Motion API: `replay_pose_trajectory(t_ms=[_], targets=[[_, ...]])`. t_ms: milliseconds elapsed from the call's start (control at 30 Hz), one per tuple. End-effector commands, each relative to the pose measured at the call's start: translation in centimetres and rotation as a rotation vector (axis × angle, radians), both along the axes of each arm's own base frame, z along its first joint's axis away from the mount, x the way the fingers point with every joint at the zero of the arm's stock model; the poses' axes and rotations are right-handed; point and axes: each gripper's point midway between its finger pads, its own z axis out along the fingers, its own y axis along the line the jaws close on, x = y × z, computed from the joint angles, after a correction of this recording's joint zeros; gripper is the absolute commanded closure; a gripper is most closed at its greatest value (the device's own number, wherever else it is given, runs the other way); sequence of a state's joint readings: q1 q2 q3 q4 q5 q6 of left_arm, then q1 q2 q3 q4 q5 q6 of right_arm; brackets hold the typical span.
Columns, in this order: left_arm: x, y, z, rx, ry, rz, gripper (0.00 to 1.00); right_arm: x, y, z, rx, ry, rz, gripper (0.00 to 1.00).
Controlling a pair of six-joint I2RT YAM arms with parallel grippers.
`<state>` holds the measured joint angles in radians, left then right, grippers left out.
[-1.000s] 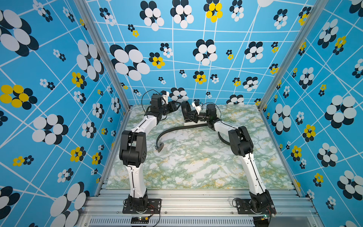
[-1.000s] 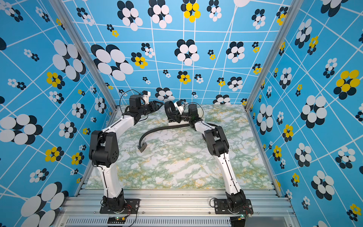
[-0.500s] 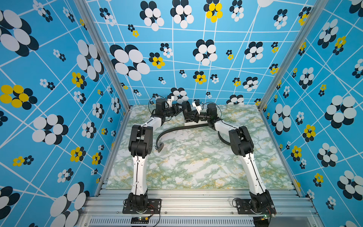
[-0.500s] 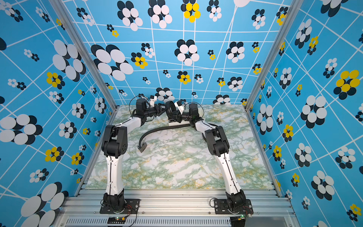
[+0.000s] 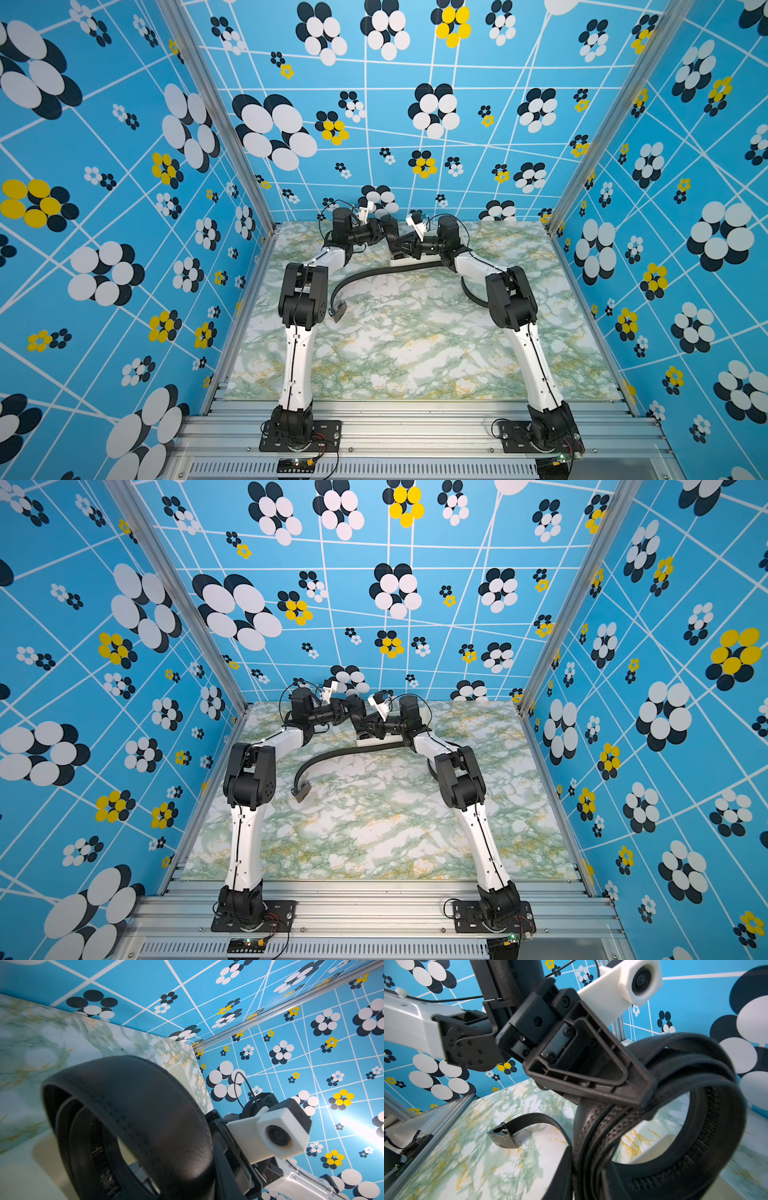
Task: Place the belts into the storage roll
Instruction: Place the belt in the container.
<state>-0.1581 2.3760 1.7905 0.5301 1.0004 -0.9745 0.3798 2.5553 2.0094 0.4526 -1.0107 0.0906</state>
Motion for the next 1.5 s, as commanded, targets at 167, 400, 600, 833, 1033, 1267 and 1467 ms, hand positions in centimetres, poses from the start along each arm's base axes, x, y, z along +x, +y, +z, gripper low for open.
replay_pose_trajectory(t_ms=[167,400,600,833,1033,1267,1467], targets=[[-0.5,-1.0,-1.7,0.054,0.037,-0.049,1.00,-0.7,0.9,0.2,-0.012,-0.019,0.040,0.92],[-0.7,-1.1,-2.4,0.077,0.048,-0.062,1.00,-0.6,0.7,0.2,-0.027,-0.010,0.023,0.58],[-1.1,-1.8,-2.8,0.081,0.055,-0.080,1.00,-0.7,0.2,1.4,-0.024,-0.027,0.000,0.51],[-1.6,-2.2,-4.0,0.073,0.082,-0.097,1.00,-0.3,-1.3,2.5,0.023,-0.020,-0.055,0.37],[-1.5,-3.1,-3.4,0.030,0.051,-0.115,1.00,-0.8,-2.2,3.6,0.023,-0.033,-0.071,0.38],[-1.7,-3.2,-4.0,-0.023,0.052,-0.116,1.00,-0.5,-2.5,3.7,0.024,-0.026,-0.080,0.38],[-2.0,-2.6,-4.7,-0.048,0.066,-0.107,1.00,-0.3,-2.5,3.4,0.026,-0.017,-0.086,0.38]])
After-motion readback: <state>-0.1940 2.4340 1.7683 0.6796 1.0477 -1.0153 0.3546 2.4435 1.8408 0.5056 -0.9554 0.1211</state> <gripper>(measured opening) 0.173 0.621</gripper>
